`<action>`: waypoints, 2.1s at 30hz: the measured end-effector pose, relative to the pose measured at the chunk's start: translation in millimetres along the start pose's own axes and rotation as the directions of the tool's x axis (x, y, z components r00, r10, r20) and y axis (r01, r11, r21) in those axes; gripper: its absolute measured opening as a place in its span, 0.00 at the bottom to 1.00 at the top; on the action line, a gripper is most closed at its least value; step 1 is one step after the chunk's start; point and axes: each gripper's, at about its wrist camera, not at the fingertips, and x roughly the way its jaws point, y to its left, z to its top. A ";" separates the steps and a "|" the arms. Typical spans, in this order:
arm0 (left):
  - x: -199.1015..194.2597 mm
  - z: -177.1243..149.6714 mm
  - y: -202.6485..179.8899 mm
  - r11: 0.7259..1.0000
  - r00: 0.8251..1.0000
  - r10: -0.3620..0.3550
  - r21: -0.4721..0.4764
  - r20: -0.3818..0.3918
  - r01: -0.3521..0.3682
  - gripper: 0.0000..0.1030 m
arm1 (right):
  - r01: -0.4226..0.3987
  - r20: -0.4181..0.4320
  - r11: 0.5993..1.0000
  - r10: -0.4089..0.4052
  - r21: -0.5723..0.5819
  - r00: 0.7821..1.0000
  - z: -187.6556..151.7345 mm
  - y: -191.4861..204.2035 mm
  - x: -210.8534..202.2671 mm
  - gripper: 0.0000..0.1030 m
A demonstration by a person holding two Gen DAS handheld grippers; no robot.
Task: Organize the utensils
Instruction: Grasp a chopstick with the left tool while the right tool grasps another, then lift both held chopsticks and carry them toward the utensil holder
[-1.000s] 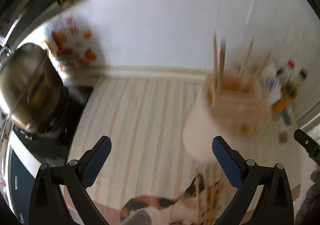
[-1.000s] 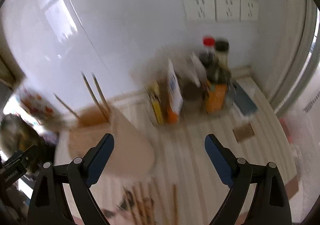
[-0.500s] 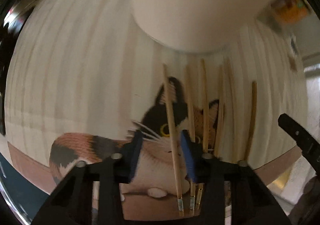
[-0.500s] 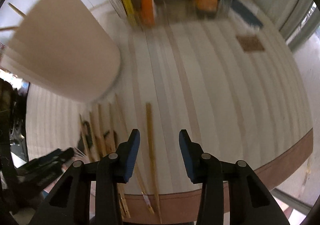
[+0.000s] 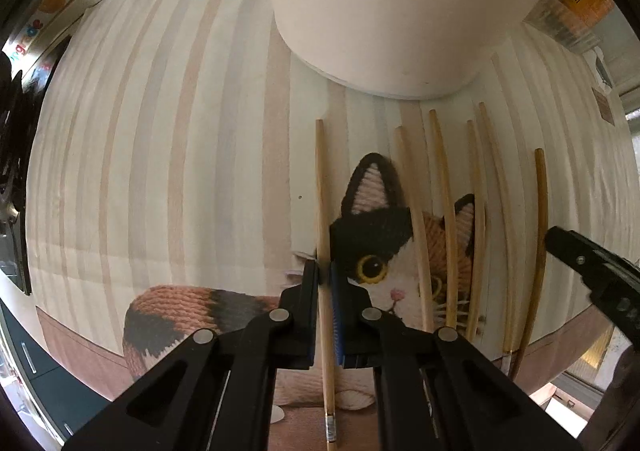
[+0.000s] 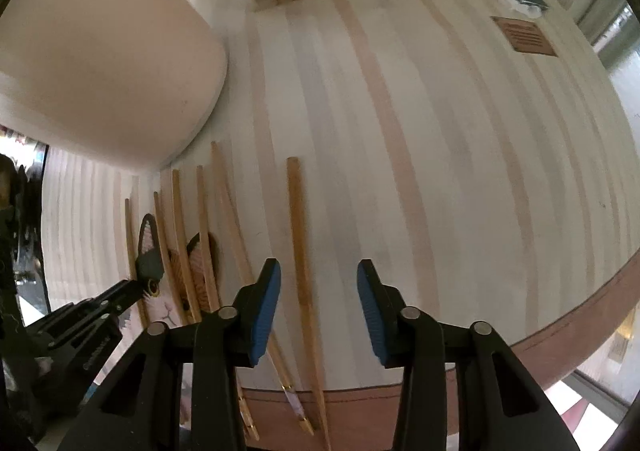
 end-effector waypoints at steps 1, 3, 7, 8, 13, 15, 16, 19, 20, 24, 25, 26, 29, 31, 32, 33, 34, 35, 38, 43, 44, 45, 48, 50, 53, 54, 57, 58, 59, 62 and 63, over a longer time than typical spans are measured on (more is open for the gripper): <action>-3.0 0.7 3.2 1.000 1.000 -0.001 -0.003 0.001 0.001 0.04 | 0.011 -0.011 1.000 -0.011 -0.015 1.000 0.2 3.2 4.5 0.29; -2.4 0.5 6.0 1.000 1.000 -0.006 -0.010 -0.002 0.006 0.04 | 0.035 -0.028 0.998 -0.036 -0.046 0.999 -0.7 8.8 12.1 0.12; -5.7 2.5 16.4 1.000 1.000 -0.014 -0.017 -0.003 0.014 0.04 | 0.101 -0.015 0.991 -0.103 -0.088 0.995 -6.3 11.6 14.1 0.07; -6.1 2.2 16.8 1.000 1.000 -0.015 -0.017 -0.002 0.015 0.04 | 0.112 -0.018 0.990 -0.114 -0.089 0.993 -7.9 9.0 14.1 0.07; -4.5 -2.9 11.3 1.000 1.000 -0.007 0.005 0.001 0.007 0.06 | 0.131 -0.040 0.988 -0.135 -0.085 0.990 -12.6 -11.7 11.7 0.07; -2.9 -2.0 7.0 1.000 1.000 -0.002 0.012 0.002 0.002 0.06 | 0.120 -0.050 0.989 -0.125 -0.086 0.991 -12.5 -17.3 12.2 0.07; -2.1 -0.8 5.8 1.000 1.000 -0.002 0.012 0.004 0.001 0.07 | 0.116 -0.055 0.990 -0.121 -0.084 0.991 -12.1 -19.8 12.5 0.08; -4.1 4.7 -0.8 1.000 1.000 -0.002 0.008 0.004 0.002 0.07 | 0.118 -0.057 0.989 -0.124 -0.089 0.991 -8.2 -25.5 10.7 0.08; -3.9 7.3 -2.1 1.000 1.000 -0.002 0.008 0.003 0.002 0.07 | 0.121 -0.055 0.989 -0.126 -0.088 0.990 -7.3 -26.3 10.3 0.08; -3.5 13.7 -0.9 1.000 1.000 -0.011 -0.012 0.004 0.011 0.05 | 0.128 -0.049 0.988 -0.133 -0.090 0.990 -16.2 -25.9 10.9 0.08; -2.7 16.1 3.9 0.999 1.000 -0.018 -0.029 -0.003 0.018 0.05 | 0.132 -0.049 0.987 -0.137 -0.094 0.989 -15.0 -21.2 13.8 0.08; -1.6 16.4 10.7 0.998 0.999 -0.030 -0.060 -0.017 0.029 0.05 | 0.135 -0.049 0.986 -0.141 -0.096 0.989 -14.2 -19.2 14.7 0.08; 1.1 16.3 27.1 0.991 0.997 -0.072 -0.115 -0.039 0.067 0.05 | 0.116 -0.057 0.989 -0.122 -0.089 0.991 -13.6 -11.9 17.6 0.07; 1.5 18.6 29.6 0.990 0.996 -0.080 -0.119 -0.044 0.075 0.05 | 0.112 -0.061 0.989 -0.119 -0.100 0.991 -14.3 -6.5 16.9 0.07; 1.5 19.6 29.6 0.990 0.996 -0.079 -0.118 -0.045 0.073 0.05 | 0.121 -0.056 0.987 -0.127 -0.109 0.990 -14.8 -2.7 17.0 0.07; 1.1 18.6 31.9 0.992 0.996 -0.075 -0.109 -0.044 0.070 0.05 | 0.127 -0.053 0.985 -0.134 -0.116 0.990 -14.6 0.5 17.4 0.08; 1.2 19.2 32.4 0.993 0.997 -0.067 -0.098 -0.046 0.063 0.07 | 0.128 -0.053 0.985 -0.135 -0.119 0.989 -14.2 1.7 17.6 0.08; 1.6 20.6 32.0 0.995 0.997 -0.059 -0.086 -0.049 0.054 0.08 | 0.125 -0.057 0.985 -0.133 -0.120 0.990 -13.1 2.3 17.7 0.08; 2.4 24.0 32.4 0.995 0.997 -0.057 -0.082 -0.046 0.054 0.08 | 0.115 -0.083 0.986 -0.126 -0.123 0.989 -6.8 3.1 21.3 0.08; 2.1 33.2 32.1 0.997 0.997 -0.055 -0.064 -0.051 0.051 0.08 | 0.127 -0.108 0.982 -0.143 -0.142 0.984 8.2 4.9 22.0 0.08; 1.1 35.7 24.1 0.997 0.997 -0.050 -0.057 -0.052 0.047 0.08 | 0.131 -0.108 0.981 -0.148 -0.146 0.983 9.4 6.8 22.5 0.08; 2.4 35.3 23.4 0.998 0.998 -0.045 -0.051 -0.053 0.043 0.08 | 0.134 -0.107 0.980 -0.151 -0.149 0.983 9.9 9.1 23.1 0.08; 4.4 38.6 19.4 0.998 0.998 -0.039 -0.041 -0.054 0.037 0.06 | 0.147 -0.103 0.975 -0.165 -0.165 0.981 13.1 13.8 23.5 0.08; 4.2 36.6 18.9 0.997 0.998 -0.049 -0.059 -0.048 0.047 0.05 | 0.156 -0.098 0.974 -0.174 -0.167 0.980 12.6 19.0 25.4 0.08; -2.9 31.9 18.0 0.998 1.000 0.014 -0.067 -0.002 -0.014 0.04 | 0.151 -0.074 0.978 -0.163 -0.143 0.984 12.9 20.2 24.1 0.08; -7.6 31.4 19.8 0.997 0.999 0.028 -0.068 0.018 -0.027 0.04 | 0.145 -0.064 0.980 -0.155 -0.133 0.986 9.8 18.2 21.7 0.08; -26.6 31.5 27.6 0.995 0.997 0.026 -0.095 0.071 -0.019 0.04 | 0.140 -0.006 0.984 -0.141 -0.106 0.990 12.2 11.4 3.9 0.07; -33.1 31.7 30.2 0.994 0.996 0.021 -0.104 0.085 -0.012 0.04 | 0.134 0.016 0.986 -0.133 -0.097 0.991 13.5 10.3 -3.2 0.07; -42.5 31.4 33.8 0.993 0.994 0.014 -0.118 0.107 -0.001 0.04 | 0.127 0.033 0.987 -0.125 -0.093 0.992 14.7 10.2 -9.1 0.07; -66.5 29.7 41.4 0.990 0.987 0.005 -0.142 0.159 0.018 0.04 | 0.096 0.086 0.992 -0.088 -0.085 0.992 18.3 10.6 -28.6 0.07; -75.6 28.8 43.6 0.989 0.984 0.007 -0.146 0.181 0.019 0.04 | 0.093 0.113 0.992 -0.083 -0.087 0.990 19.3 11.7 -36.9 0.07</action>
